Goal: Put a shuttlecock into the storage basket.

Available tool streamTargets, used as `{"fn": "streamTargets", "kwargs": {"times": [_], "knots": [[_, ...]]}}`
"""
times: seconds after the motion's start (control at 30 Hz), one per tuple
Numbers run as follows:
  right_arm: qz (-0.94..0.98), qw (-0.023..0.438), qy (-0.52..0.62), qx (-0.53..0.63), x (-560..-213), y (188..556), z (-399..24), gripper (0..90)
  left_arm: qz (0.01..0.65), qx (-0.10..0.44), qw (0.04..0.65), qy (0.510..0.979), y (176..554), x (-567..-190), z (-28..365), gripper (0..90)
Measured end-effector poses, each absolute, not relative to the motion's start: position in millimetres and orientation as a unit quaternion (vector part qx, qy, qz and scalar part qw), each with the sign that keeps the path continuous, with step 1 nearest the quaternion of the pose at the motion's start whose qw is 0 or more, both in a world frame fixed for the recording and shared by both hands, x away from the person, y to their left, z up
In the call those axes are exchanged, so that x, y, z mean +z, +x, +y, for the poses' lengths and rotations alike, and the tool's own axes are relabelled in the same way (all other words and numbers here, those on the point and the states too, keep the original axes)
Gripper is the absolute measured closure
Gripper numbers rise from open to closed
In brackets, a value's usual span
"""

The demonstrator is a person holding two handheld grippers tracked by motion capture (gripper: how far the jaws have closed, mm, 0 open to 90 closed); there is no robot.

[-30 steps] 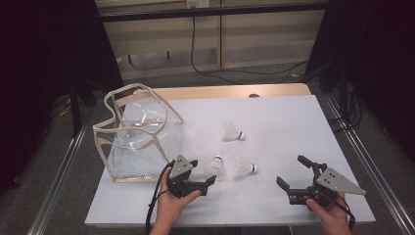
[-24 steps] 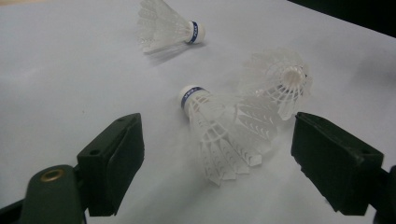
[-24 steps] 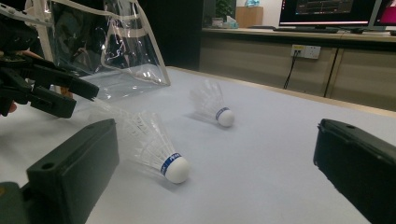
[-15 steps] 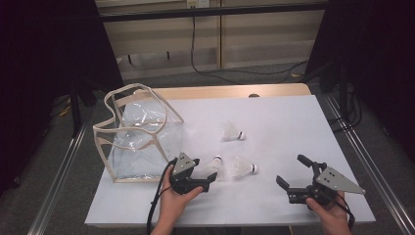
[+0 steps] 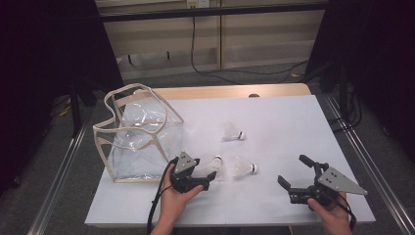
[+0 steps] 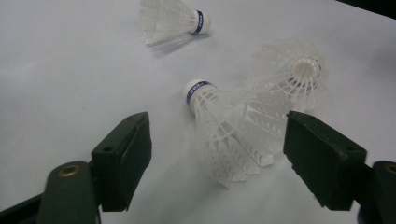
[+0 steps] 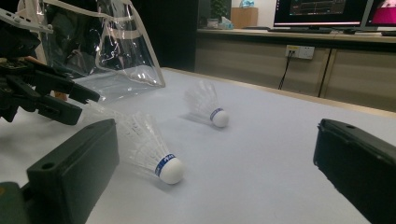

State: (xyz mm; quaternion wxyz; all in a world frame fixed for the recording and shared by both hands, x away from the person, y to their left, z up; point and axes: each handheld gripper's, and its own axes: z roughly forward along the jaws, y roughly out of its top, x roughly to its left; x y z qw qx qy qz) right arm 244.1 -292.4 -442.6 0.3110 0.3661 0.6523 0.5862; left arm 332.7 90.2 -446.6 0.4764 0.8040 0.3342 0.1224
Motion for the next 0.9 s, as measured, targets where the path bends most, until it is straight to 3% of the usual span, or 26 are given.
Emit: {"fn": "streamTargets", "kwargs": {"times": [0.9], "knots": [[0.653,0.311,0.366,0.585,-443,246,-292,0.0,0.336,0.114,0.456,0.816,346,-451,82,48.8]]}}
